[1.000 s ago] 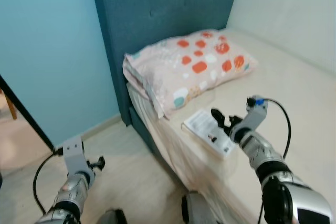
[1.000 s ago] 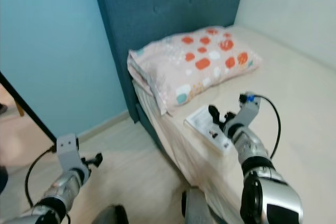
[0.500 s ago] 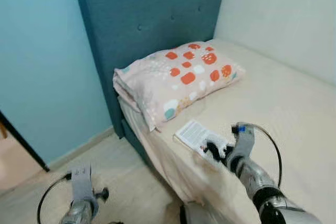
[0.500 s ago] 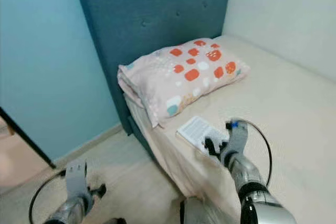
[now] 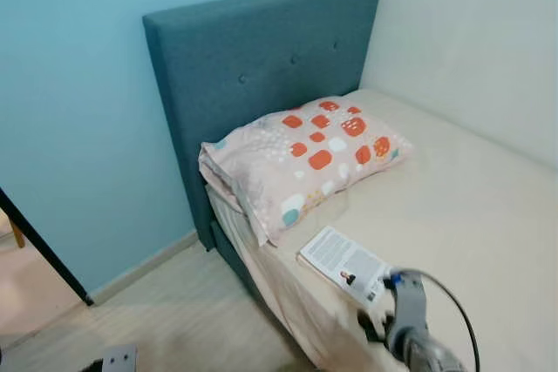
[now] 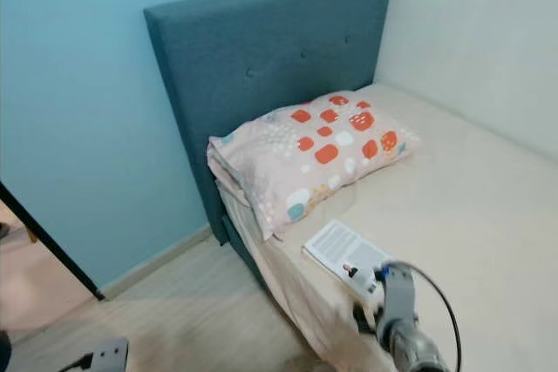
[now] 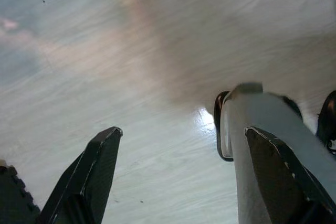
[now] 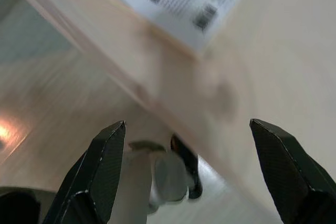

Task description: Clean up the room

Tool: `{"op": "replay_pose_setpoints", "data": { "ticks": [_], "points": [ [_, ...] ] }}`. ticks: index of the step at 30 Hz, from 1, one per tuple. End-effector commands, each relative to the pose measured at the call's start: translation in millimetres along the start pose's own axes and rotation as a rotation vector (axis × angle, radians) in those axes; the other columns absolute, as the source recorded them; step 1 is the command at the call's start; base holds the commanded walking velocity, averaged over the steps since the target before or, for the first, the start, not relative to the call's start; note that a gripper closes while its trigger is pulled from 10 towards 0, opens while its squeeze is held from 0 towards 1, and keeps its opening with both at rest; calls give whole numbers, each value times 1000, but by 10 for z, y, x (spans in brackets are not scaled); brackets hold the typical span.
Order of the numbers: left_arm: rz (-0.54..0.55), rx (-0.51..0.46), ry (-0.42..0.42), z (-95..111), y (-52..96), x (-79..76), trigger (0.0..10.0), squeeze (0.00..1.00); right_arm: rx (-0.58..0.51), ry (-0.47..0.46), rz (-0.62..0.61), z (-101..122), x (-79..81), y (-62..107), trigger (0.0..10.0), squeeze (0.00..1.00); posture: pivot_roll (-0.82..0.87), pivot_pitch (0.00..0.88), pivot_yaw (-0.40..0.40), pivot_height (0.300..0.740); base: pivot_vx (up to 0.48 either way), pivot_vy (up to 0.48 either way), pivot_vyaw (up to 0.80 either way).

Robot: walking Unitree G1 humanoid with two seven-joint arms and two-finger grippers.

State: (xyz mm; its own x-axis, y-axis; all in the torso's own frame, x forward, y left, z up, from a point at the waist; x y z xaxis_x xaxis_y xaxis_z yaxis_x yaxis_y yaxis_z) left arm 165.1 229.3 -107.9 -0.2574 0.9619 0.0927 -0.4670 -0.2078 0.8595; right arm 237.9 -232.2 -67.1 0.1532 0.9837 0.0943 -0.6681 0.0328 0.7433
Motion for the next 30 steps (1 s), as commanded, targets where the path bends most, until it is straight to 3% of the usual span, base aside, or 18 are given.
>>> {"op": "replay_pose_setpoints", "data": {
  "ticks": [1, 2, 14, 22, 30],
  "points": [
    [12, 5, -30, -2, 1, 42, 10000, 0, 25, -49, -13, -90, 3, 7, 10000, 0, -135, 38, -16, 720, 0, 0, 0],
    [13, 8, -50, -5, 0, 32, 10000, 0, 77, -82, -36, -289, -27, 43, 10000, 0, -136, 39, -15, 730, 0, 0, 0],
    [-18, -13, -90, 83, -9, -50, 10000, 0, 272, -42, -89, -924, -117, 226, 10000, 0, -133, 37, -15, 740, 0, 0, 0],
    [-26, -3, -105, 78, -10, -85, 10000, 0, 302, -25, -110, -1022, -162, 272, 10000, 0, -137, 37, -9, 740, 0, 0, 0],
    [-57, 15, -202, 19, -4, -146, 10000, 0, 314, 35, -121, -1035, -157, 273, 10000, 0, -136, 39, -10, 740, -480, 0, 0]
  ]
}}
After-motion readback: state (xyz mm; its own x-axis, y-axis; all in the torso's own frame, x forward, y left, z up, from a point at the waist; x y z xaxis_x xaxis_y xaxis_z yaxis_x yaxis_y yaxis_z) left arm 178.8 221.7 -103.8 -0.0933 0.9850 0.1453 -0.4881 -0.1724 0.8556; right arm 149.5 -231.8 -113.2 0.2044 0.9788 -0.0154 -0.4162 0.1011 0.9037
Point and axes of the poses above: a point about 5 cm out from each wrist's last joint towards the gripper, its own y axis pointing back from the gripper into the wrist, its own z axis along the axis of the wrist's last joint, x = y × z, the point moved 2 cm from there along -y, pointing out of the wrist towards the gripper, and after that the axes turned 1 degree about -y, right-handed, at the moved point
